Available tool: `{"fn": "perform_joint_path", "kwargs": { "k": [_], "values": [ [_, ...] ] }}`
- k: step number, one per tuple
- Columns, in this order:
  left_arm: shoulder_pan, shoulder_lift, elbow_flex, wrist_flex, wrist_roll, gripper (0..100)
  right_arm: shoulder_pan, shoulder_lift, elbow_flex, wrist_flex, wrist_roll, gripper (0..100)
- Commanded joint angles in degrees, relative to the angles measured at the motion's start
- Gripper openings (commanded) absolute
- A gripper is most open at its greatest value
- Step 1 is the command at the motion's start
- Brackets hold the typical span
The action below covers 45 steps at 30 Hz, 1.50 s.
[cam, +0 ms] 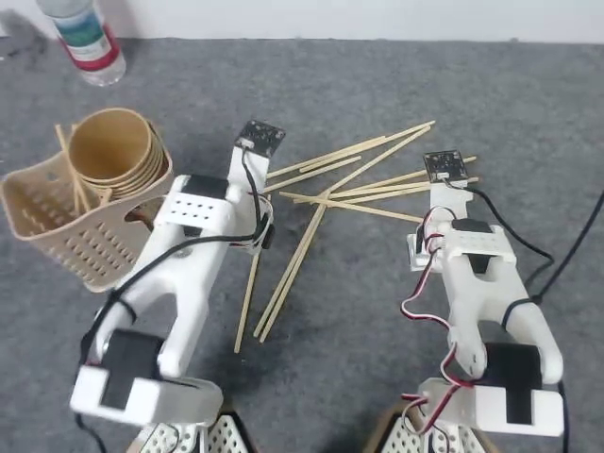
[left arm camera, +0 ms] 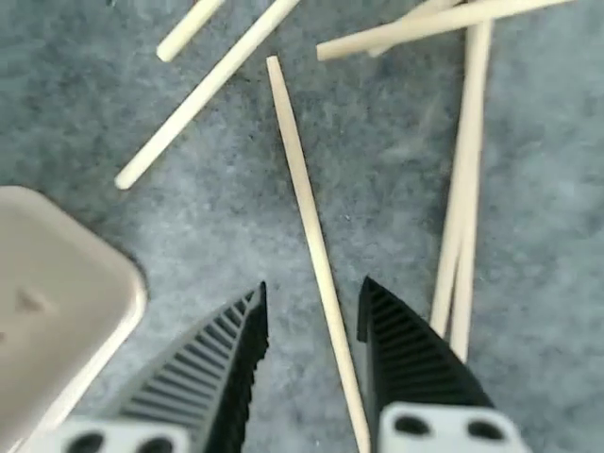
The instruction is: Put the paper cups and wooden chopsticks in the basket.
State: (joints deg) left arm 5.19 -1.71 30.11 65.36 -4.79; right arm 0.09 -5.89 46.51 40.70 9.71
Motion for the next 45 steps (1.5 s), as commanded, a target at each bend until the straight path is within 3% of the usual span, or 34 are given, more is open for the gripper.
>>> {"fn": "perform_joint_path", "kwargs": {
  "k": [1,8,15,25,29,37,45],
  "values": [
    [-0.44,3.96,-0.40,-4.22,0.97,16,-0.57,-2.07,-0.18,-0.75,-0.18,29.9],
    [-0.26,9.49,-1.01,-6.68,3.96,16,-0.66,-2.07,-0.09,-0.57,-0.18,29.9],
    [1.58,16.09,-6.90,-1.05,5.27,16,-0.66,-2.07,-0.09,-0.57,-0.18,29.9],
    [2.29,22.51,-13.14,3.87,5.45,1,-0.66,-2.07,0.00,-0.48,-0.18,29.9],
    [4.66,22.15,-13.58,5.71,4.92,1,-0.66,-2.07,0.00,-0.48,-0.18,29.9],
    [11.34,3.08,-14.64,12.84,-3.52,1,-0.66,-2.07,0.00,-0.48,-0.18,29.9],
    [2.73,-24.88,-12.35,12.57,-3.96,1,-0.66,-2.07,0.00,-0.48,-0.18,29.9]
  ]
}}
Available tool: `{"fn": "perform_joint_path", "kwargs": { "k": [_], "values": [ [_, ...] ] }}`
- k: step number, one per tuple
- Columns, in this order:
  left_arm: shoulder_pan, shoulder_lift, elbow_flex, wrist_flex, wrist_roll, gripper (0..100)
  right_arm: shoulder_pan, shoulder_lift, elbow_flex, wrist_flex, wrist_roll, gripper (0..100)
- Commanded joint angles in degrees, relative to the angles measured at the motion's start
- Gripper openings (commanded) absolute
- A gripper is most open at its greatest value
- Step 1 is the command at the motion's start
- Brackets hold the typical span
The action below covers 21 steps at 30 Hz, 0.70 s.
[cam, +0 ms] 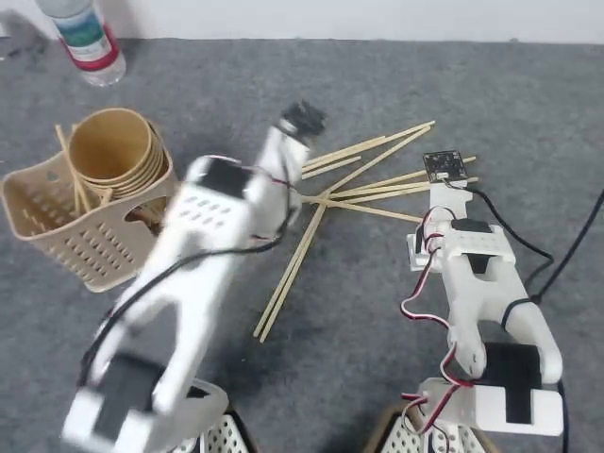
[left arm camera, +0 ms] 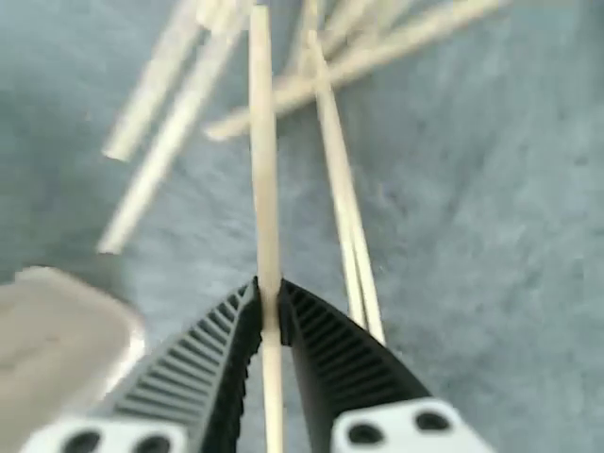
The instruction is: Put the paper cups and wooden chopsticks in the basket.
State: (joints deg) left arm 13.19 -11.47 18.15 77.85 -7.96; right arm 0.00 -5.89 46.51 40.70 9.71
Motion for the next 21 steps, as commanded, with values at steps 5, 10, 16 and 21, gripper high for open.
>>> {"fn": "perform_joint_path", "kwargs": {
  "k": [5,10,16,21],
  "values": [
    [-14.07,-28.13,-0.84,-0.79,-6.68,1,-0.57,-2.07,0.00,-0.57,-0.18,29.9],
    [-14.95,-37.98,-6.73,-0.70,-0.70,1,-0.57,-2.07,0.00,-0.57,-0.18,29.9],
    [-18.02,-44.31,-20.18,-0.62,0.97,1,-0.57,-2.07,0.00,-0.57,-0.18,29.9],
    [-32.35,-49.58,-19.74,-6.77,0.79,1,-0.57,-2.07,0.00,-0.57,-0.18,29.9]
  ]
}}
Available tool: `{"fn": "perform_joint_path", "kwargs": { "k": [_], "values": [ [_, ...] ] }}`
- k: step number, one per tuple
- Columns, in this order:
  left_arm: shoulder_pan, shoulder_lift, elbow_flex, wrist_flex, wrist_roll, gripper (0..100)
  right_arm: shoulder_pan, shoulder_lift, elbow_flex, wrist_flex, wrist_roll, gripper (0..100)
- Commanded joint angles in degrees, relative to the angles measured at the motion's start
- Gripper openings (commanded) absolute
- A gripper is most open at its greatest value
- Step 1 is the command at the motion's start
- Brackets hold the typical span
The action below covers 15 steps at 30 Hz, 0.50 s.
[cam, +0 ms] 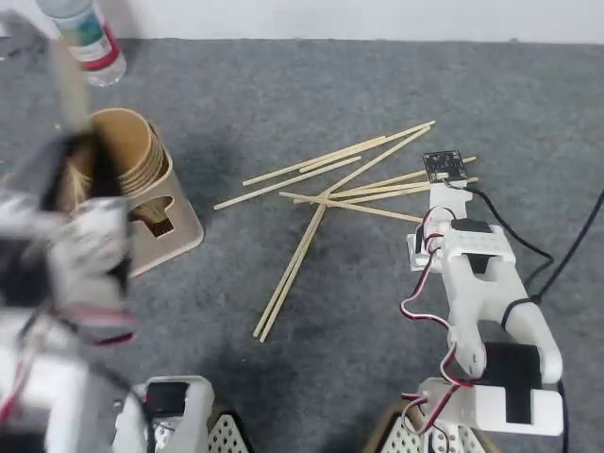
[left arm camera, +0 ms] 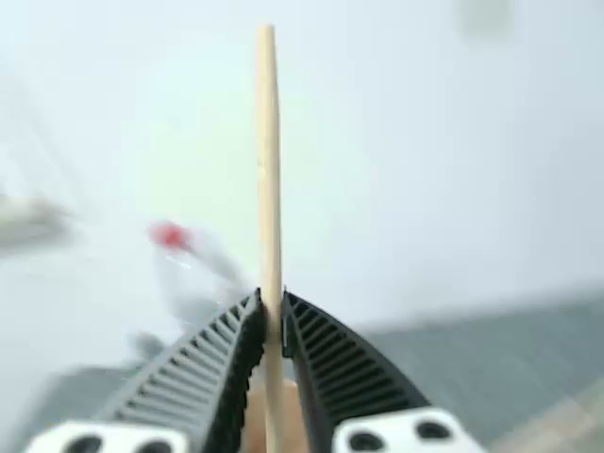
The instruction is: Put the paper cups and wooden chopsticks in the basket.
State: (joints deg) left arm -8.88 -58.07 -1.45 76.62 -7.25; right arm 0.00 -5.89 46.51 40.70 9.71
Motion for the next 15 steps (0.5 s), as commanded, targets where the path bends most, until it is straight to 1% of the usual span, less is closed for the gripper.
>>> {"fn": "perform_joint_path", "kwargs": {
  "k": [1,3,4,10,12,15],
  "values": [
    [-13.45,-4.13,1.98,-7.65,0.18,1,-0.57,-2.07,0.00,-0.57,-0.18,29.9],
    [-18.37,-6.59,8.31,-12.92,0.18,1,-0.57,-2.07,0.00,-0.57,-0.18,29.9],
    [-19.78,-8.09,12.53,-16.18,0.26,1,-0.57,-2.07,0.00,-0.57,-0.18,29.9],
    [-26.02,-17.67,38.55,-38.42,0.35,1,-0.57,-2.07,0.00,-0.57,-0.18,29.9],
    [-27.16,-19.60,44.44,-42.73,1.23,1,-0.57,-2.07,0.00,-0.57,-0.18,29.9],
    [-29.54,-20.40,49.10,-44.84,4.75,1,-0.57,-2.07,0.00,-0.57,-0.18,29.9]
  ]
}}
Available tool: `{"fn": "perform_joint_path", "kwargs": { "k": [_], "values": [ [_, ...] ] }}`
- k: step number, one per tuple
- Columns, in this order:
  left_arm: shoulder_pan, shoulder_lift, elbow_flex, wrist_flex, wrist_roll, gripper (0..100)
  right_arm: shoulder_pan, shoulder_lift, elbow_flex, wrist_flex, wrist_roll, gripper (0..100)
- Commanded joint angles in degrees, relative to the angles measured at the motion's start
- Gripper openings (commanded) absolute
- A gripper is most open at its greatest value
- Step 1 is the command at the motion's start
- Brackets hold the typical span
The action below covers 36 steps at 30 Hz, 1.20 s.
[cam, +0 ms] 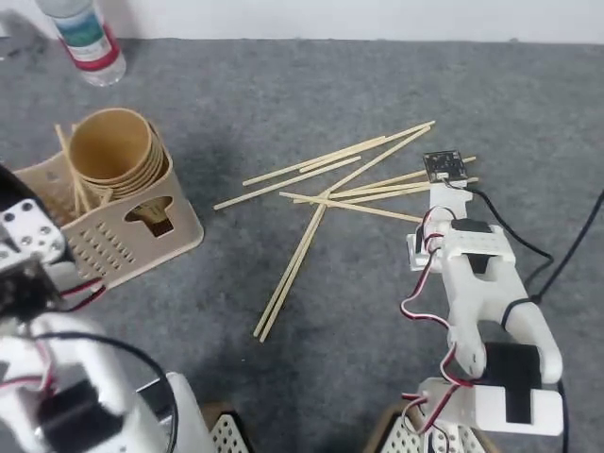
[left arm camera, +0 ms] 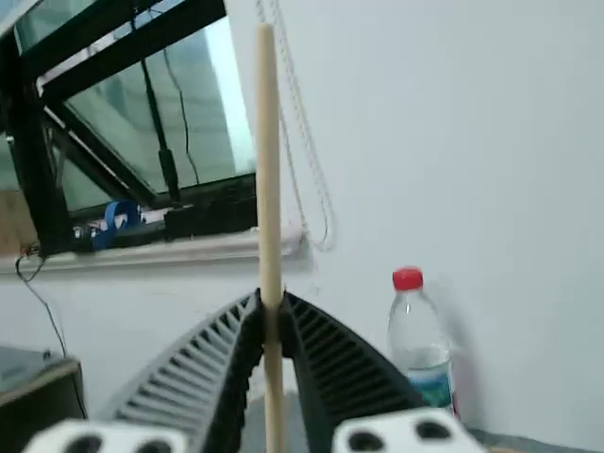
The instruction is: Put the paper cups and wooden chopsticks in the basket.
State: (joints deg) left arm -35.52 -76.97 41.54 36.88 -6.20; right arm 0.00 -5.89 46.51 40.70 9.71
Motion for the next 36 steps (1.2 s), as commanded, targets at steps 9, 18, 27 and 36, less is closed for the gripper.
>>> {"fn": "perform_joint_path", "kwargs": {
  "k": [9,18,27,36],
  "values": [
    [-4.66,-1.85,16.04,-8.88,11.34,1,-0.57,-2.07,0.00,-0.66,-0.18,29.9],
    [-4.57,-1.76,18.95,-16.26,12.13,1,-0.57,-2.07,0.00,-0.75,-0.18,29.9],
    [-5.98,-1.93,25.80,-6.59,15.65,20,-0.57,-2.07,0.00,-0.75,-0.18,29.9],
    [5.98,-1.41,2.59,25.93,6.95,20,-0.57,-2.07,0.00,-0.84,-0.18,29.9]
  ]
}}
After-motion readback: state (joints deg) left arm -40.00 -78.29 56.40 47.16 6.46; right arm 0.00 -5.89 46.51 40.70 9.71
